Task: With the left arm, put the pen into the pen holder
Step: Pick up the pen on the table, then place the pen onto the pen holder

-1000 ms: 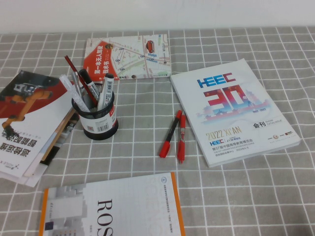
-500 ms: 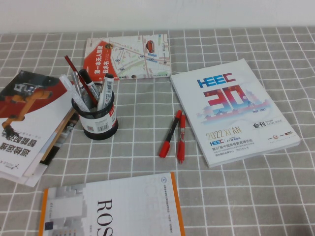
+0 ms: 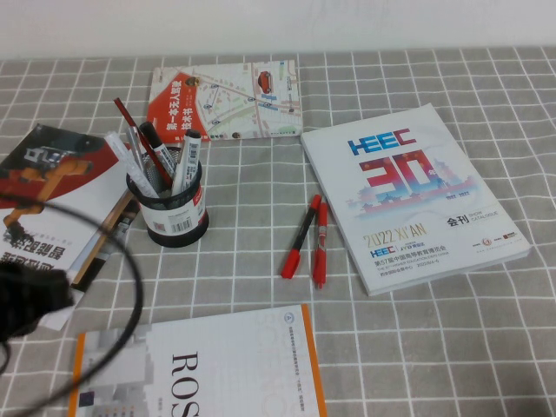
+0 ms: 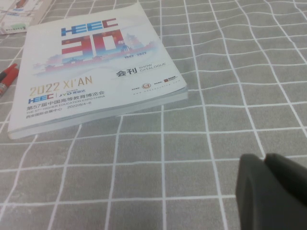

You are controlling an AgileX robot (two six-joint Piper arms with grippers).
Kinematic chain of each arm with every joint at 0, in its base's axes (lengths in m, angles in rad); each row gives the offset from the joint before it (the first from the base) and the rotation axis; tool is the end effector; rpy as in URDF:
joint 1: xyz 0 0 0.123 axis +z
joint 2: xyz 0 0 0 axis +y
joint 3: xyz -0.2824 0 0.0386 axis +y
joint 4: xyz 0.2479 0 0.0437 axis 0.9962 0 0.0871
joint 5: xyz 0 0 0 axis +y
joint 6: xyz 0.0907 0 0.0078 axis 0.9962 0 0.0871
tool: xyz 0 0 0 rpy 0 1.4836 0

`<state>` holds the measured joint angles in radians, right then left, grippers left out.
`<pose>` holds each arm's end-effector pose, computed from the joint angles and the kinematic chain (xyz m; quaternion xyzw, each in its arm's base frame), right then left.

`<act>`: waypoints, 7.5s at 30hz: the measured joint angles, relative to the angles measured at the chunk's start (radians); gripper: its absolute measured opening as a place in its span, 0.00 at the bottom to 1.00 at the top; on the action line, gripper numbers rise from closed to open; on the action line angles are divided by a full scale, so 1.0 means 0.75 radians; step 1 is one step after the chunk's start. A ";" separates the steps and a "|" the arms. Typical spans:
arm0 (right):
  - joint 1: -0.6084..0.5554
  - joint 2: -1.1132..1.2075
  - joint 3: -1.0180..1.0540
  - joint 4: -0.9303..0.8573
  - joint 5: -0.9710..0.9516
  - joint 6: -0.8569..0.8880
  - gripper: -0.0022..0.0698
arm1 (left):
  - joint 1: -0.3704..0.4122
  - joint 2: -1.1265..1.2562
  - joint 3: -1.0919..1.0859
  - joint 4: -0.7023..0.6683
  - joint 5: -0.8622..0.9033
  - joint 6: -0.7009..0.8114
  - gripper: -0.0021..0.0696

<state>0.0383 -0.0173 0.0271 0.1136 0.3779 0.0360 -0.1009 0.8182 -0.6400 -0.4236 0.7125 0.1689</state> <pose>0.0520 0.0058 0.1711 0.0291 0.8037 0.0701 0.5901 0.1472 -0.0395 0.2942 0.0267 0.9113 -0.1744 0.3721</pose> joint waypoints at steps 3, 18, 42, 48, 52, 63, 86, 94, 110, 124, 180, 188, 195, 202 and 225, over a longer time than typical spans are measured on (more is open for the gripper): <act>0.000 0.000 0.000 0.000 0.000 0.000 0.01 | -0.012 0.196 -0.078 -0.029 0.025 0.059 0.03; 0.000 0.000 0.000 0.002 0.000 0.000 0.01 | -0.478 0.972 -0.661 -0.011 0.083 0.094 0.03; 0.000 0.000 0.000 0.005 0.000 0.000 0.01 | -0.717 1.763 -1.689 0.412 0.667 -0.116 0.03; 0.000 0.000 0.000 0.005 0.000 0.000 0.01 | -0.717 1.860 -1.769 0.432 0.679 -0.065 0.07; 0.000 0.000 0.000 0.005 0.000 0.000 0.01 | -0.717 1.921 -1.828 0.464 0.685 -0.044 0.25; 0.000 0.000 0.000 0.005 0.000 0.000 0.01 | -0.717 2.029 -1.949 0.544 0.685 -0.097 0.42; 0.000 0.000 0.000 0.000 0.000 0.000 0.01 | -0.693 2.076 -1.963 0.539 0.693 -0.060 0.42; 0.000 0.000 0.000 -0.006 0.000 0.000 0.01 | -0.690 2.076 -1.963 0.528 0.696 -0.054 0.42; 0.000 0.000 0.000 -0.070 0.000 0.000 0.01 | -0.715 2.076 -1.963 0.565 0.693 -0.052 0.41; 0.000 0.000 0.000 -0.070 0.000 0.000 0.01 | -0.730 2.005 -1.820 0.575 0.671 -0.056 0.41; 0.000 0.000 0.000 -0.065 0.000 0.000 0.01 | -0.877 1.046 -1.291 0.649 0.318 -0.148 0.12; 0.000 0.000 0.000 -0.065 0.000 0.000 0.01 | -0.877 0.618 -0.708 0.792 -0.202 -0.315 0.12; 0.000 0.000 0.000 -0.065 0.000 0.000 0.01 | -0.810 0.370 -0.288 1.121 -0.702 -0.704 0.12; 0.000 0.000 0.000 -0.065 0.000 0.000 0.01 | -0.547 0.325 -0.057 1.181 -1.101 -0.803 0.12; 0.000 0.000 0.000 -0.065 0.000 0.000 0.01 | -0.242 0.729 0.020 1.125 -1.982 -0.713 0.12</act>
<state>0.0383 -0.0173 0.0271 0.0648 0.3779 0.0360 -0.2821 1.3650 -0.6253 0.4198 -0.7740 -0.3659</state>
